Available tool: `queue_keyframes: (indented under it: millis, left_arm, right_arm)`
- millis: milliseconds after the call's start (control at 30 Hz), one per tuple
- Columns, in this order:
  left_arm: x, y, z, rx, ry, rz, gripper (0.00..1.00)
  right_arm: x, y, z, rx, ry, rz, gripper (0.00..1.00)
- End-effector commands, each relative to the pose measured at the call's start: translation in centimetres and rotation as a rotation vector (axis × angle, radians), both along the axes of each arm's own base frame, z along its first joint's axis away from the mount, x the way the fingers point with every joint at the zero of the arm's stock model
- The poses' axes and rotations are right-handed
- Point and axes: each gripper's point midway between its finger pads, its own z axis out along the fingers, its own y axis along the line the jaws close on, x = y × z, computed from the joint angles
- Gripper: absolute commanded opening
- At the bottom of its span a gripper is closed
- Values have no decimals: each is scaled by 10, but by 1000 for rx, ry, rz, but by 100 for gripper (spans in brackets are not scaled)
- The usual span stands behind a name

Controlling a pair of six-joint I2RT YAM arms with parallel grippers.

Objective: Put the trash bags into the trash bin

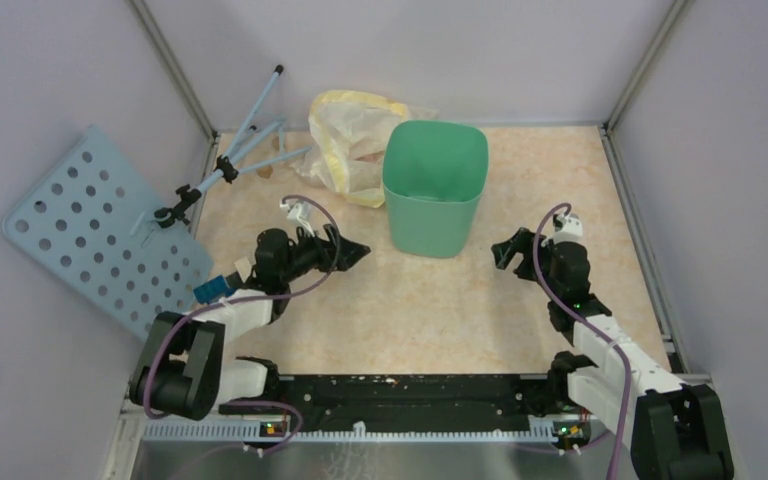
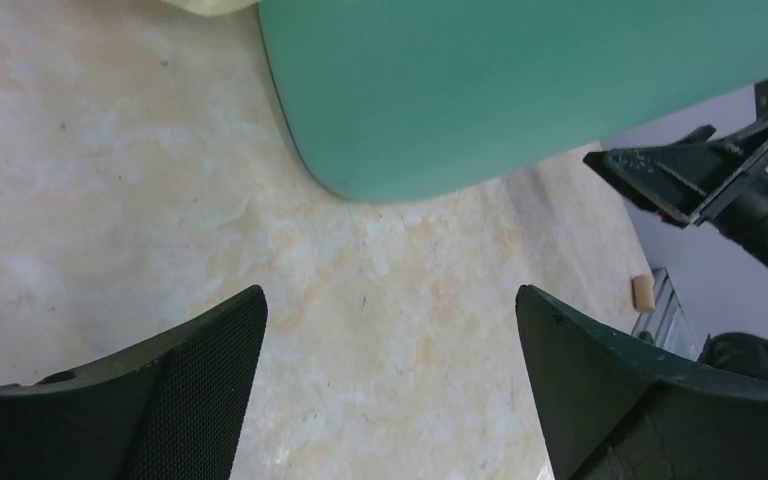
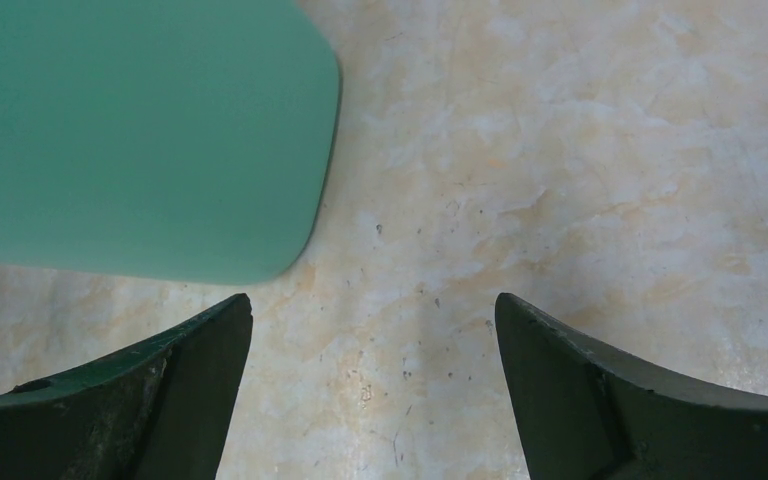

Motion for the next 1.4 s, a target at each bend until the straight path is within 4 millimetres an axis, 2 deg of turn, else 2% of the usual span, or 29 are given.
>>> queue_keyframes:
  millis: [0,400,533,733,933,1100,1200,1367]
  left_arm:
    - [29,-6,29,-69,-35,41,99]
    - [93,-21,26,-200,83,110,99]
    - [106,-35,26,-258,117,93,96]
    - [109,-75,26,-305,139,45,94]
    - [98,-124,18,-344,168,-9,92]
    - [98,-151,9,-366,175,-53,90]
    - [96,-141,2,-332,193,-4,89]
    - [96,-104,18,-156,107,99,94]
  right_arm:
    - [10,4,24,6,-80,16,90]
    - [9,4,23,11,-79,17,91]
    - [10,4,23,12,-78,16,91]
    - [9,4,22,11,-76,16,91]
    - [10,4,25,12,-83,18,90]
    - [9,2,24,8,-80,8,91]
    - [8,-3,26,-4,-82,-20,90]
    - [2,-23,36,-21,-115,-124,91]
